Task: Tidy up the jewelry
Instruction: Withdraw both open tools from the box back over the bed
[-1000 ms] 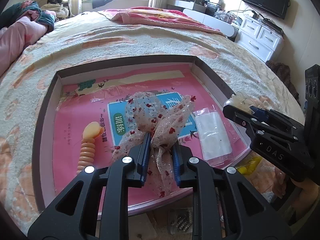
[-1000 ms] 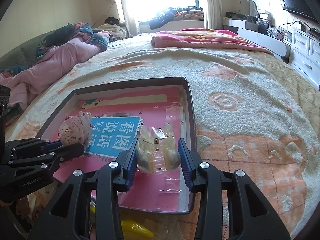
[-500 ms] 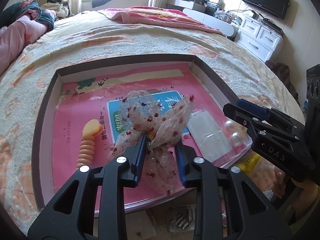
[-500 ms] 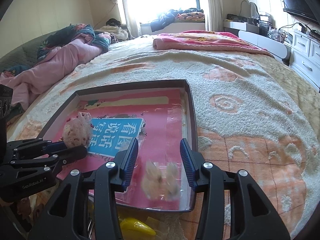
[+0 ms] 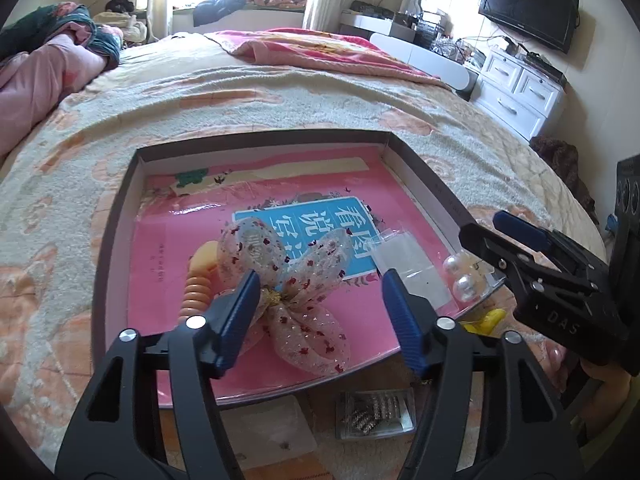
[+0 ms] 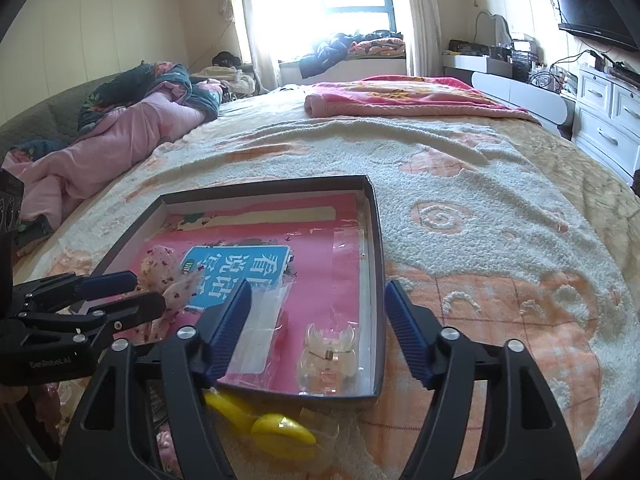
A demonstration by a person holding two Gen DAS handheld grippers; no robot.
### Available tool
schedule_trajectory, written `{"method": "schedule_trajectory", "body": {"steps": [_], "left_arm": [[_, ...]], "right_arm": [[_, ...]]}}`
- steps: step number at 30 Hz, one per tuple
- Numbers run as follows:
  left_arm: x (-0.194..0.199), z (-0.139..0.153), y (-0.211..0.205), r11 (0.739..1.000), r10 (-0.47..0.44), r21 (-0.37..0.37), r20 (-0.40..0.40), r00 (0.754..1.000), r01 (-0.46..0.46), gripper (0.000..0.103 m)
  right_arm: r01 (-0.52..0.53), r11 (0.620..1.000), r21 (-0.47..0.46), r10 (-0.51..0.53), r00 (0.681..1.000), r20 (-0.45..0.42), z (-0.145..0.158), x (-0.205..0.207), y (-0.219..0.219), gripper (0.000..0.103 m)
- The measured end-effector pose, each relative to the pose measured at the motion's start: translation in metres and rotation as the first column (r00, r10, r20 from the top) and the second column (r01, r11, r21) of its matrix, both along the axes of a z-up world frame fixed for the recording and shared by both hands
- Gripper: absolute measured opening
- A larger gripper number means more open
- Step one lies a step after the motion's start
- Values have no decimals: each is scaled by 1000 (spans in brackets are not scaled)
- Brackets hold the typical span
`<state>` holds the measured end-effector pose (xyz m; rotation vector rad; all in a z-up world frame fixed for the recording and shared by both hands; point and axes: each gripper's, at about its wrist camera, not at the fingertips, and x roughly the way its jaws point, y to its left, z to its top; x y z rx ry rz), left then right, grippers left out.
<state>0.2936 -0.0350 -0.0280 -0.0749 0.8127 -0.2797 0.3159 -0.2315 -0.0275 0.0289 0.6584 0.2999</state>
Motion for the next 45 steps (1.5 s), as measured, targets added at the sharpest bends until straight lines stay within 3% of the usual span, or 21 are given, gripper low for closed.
{"method": "schedule_trajectory", "body": {"steps": [3,8,25,45], "left_arm": [[-5,5,4,1000,15,-15,13,1000,-15,66],[-19,14,15,998,56,-31,45,997,-55,92],[-69,34,47,990,127,-71,119,985,-120,92],[-123,31,66,990,143,-24,142,979,-142,92]], "right_arm": [[7,1000,1,-7,1000,11,3,-7,-2,76],[16,1000,7,-16,999,28,8,-20,-5,83],[11,1000,-1,-11,998,55,24,-69,0,86],[-103,994,-35,105,992,71,34,-116,31,87]]}}
